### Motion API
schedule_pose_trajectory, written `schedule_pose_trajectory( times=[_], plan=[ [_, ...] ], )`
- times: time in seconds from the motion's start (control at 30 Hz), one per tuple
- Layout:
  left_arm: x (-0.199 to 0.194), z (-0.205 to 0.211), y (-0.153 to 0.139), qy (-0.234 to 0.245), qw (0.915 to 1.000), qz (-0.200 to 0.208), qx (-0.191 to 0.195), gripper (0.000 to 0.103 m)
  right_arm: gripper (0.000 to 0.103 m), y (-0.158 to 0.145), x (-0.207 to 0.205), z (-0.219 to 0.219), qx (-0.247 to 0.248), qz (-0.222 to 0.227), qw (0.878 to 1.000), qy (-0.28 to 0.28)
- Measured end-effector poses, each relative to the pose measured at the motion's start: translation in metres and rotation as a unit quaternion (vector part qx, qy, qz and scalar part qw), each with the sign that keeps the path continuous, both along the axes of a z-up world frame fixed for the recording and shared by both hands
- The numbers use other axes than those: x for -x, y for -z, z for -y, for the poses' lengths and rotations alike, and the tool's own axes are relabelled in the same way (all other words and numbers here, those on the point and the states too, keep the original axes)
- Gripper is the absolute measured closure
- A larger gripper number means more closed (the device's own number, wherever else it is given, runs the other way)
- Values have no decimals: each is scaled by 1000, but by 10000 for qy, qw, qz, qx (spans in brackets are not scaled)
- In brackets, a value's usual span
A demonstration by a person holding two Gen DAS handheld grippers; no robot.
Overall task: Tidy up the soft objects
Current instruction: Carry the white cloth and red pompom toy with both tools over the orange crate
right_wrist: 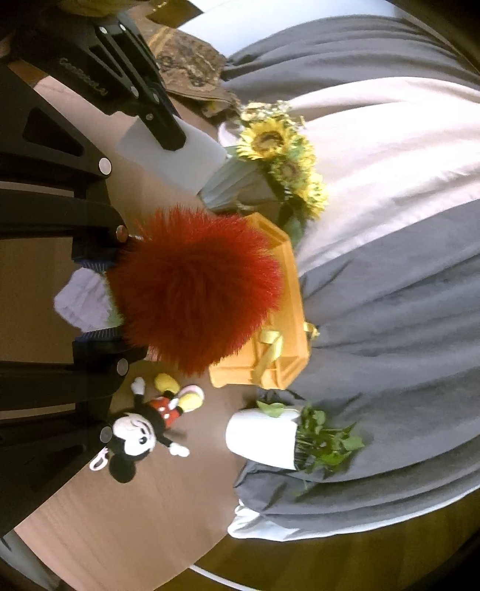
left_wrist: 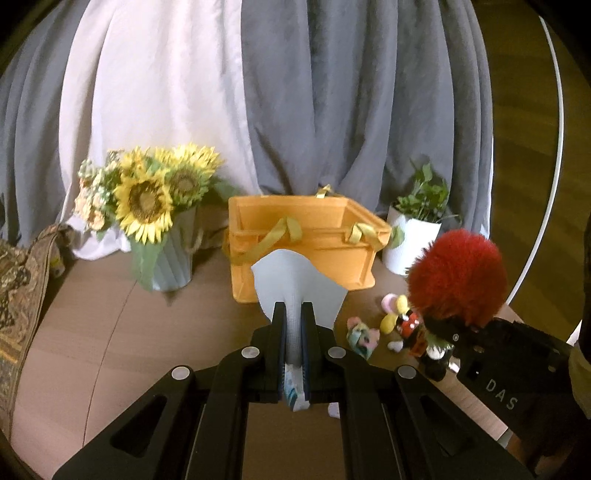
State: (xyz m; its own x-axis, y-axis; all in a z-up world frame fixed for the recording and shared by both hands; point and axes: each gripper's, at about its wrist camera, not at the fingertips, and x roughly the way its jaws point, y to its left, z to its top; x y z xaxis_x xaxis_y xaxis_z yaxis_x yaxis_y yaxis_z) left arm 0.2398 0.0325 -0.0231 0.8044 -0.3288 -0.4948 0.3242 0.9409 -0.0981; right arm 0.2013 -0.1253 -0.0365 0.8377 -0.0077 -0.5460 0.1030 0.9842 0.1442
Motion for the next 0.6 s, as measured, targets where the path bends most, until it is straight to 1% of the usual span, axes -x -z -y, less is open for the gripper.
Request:
schedule_pose_trajectory(
  times=[0.2, 0.4, 0.6],
  plan=[
    [-13, 6, -10, -54, 9999, 112, 59, 94, 77, -9, -14, 4, -12, 112, 9999, -21],
    [-25, 19, -20, -341, 9991, 232, 72, 94, 77, -18, -36, 21, -68, 195, 9995, -241],
    [-41, 31, -32, -585, 9973, 444, 55, 94, 77, -29, -64, 38, -75, 307, 9984, -464]
  ],
)
